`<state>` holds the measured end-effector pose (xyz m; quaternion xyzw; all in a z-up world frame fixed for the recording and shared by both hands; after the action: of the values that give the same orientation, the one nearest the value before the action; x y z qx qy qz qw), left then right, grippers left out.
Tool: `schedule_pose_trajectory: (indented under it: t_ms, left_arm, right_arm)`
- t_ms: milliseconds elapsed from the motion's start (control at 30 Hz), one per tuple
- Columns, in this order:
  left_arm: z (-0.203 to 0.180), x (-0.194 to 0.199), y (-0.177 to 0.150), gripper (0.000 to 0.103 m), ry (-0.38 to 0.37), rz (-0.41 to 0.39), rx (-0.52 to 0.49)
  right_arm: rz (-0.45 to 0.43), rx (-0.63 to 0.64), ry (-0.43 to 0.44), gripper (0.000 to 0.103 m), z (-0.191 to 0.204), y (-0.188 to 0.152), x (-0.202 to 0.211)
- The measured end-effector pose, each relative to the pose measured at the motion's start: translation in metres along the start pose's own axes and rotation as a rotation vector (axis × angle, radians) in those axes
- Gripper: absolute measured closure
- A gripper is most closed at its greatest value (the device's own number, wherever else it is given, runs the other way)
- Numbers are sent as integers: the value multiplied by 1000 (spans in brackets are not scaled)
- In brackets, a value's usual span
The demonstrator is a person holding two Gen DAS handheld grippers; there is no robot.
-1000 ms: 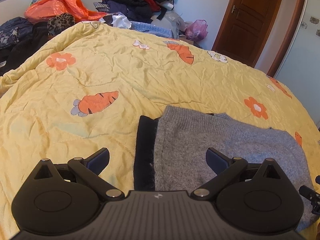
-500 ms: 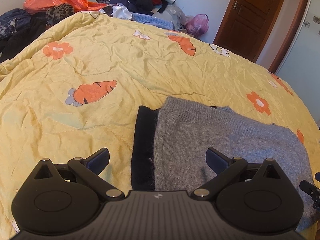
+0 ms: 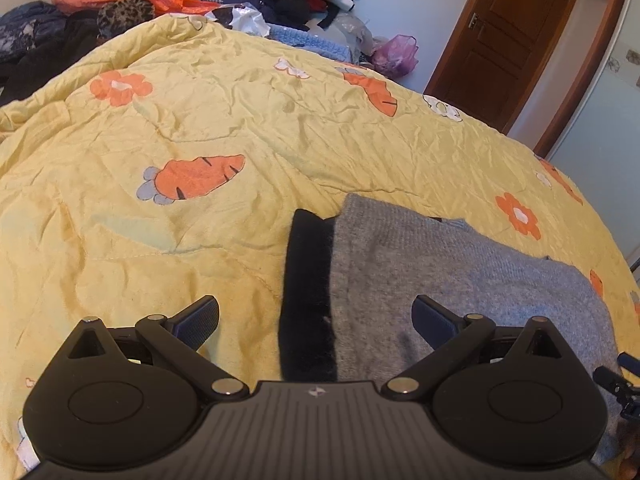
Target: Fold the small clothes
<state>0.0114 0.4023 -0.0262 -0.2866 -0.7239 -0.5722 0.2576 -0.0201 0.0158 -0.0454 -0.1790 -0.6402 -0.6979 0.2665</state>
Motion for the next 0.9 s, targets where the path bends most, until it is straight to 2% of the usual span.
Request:
schedule_pose_trajectory:
  t_ms: [233,433,600,733,833,900]
  left_arm:
    - [10,-23,4,0,-24,6,13]
    - [3,-29,1,0,26,-28,-95]
    - [-6,-30,2,0,1,-69,-127]
    - [-13,-34,4,0,-71,-58,-105]
    - [-11,-38,5,0,-29,-41,-106]
    - [-11,-40,8,0,-38,-39,-87]
  right_arm:
    - [-42,5,-2,0,-4,6,-9]
    - [-57,62,2,0,4,7,-9]
    - [-64,68,5,0,5,5,-5]
    - [-69,51,12,0,4,3,-3]
    - [-72,39,22,0,4,2,-2]
    - [-77,36,29,0,4,2,-1]
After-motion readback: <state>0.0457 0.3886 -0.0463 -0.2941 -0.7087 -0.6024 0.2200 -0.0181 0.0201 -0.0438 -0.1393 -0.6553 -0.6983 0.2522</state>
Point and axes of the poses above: each gripper's, at about its wrist camera, not at the fingertips, and x roughly against the way its jaws point, z to its left, y to its top, the point moved 10 cm from there along -x, roughly the way its jaws point, and after that the axes turned 4 degrees about -x, right-handed, at the moved point
